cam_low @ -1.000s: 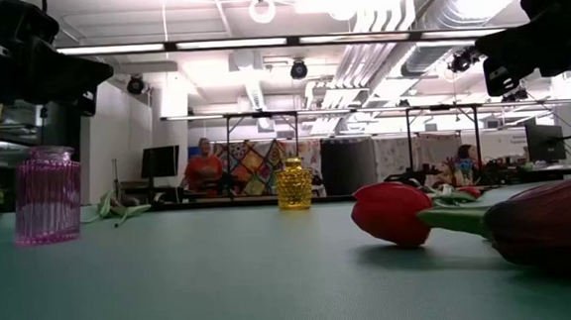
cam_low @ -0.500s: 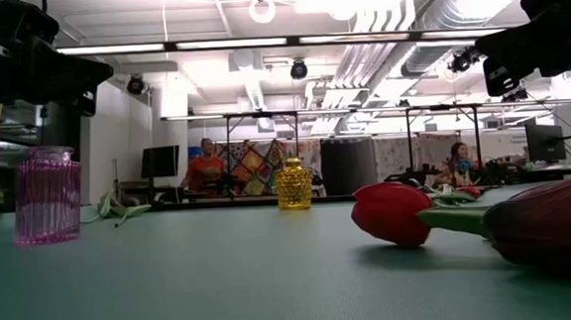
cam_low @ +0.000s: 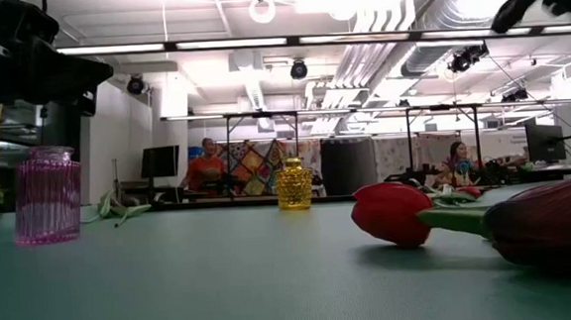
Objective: Sort flowers into vase by color
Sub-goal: Put the top red tulip into the yellow vase, then put the right red tulip into the yellow vase
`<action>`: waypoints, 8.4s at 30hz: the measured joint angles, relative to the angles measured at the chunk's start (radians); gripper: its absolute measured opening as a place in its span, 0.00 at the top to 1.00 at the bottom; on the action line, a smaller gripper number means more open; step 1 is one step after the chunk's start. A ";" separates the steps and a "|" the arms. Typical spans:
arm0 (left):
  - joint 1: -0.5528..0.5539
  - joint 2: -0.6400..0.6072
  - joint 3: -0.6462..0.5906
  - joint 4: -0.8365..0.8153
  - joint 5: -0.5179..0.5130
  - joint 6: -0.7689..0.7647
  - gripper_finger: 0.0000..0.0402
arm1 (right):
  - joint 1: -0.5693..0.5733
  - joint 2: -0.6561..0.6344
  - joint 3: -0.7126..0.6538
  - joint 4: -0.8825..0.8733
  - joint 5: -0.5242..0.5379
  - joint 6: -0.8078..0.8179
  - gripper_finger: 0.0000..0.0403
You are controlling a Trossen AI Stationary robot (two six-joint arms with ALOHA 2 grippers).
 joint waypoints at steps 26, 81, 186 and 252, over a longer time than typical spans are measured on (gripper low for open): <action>0.000 0.000 0.000 0.000 0.000 0.000 1.00 | -0.248 1.269 0.722 -1.142 0.126 0.884 0.70; 0.000 0.000 0.000 0.000 0.000 0.000 1.00 | -0.449 1.690 0.961 -1.417 0.106 1.277 0.89; 0.000 0.000 0.000 0.000 0.000 0.000 1.00 | -0.482 1.823 1.108 -0.100 0.126 -0.183 1.00; 0.052 0.198 0.246 0.262 -0.297 -0.391 1.00 | -0.027 1.139 0.731 -0.904 -0.202 0.477 0.35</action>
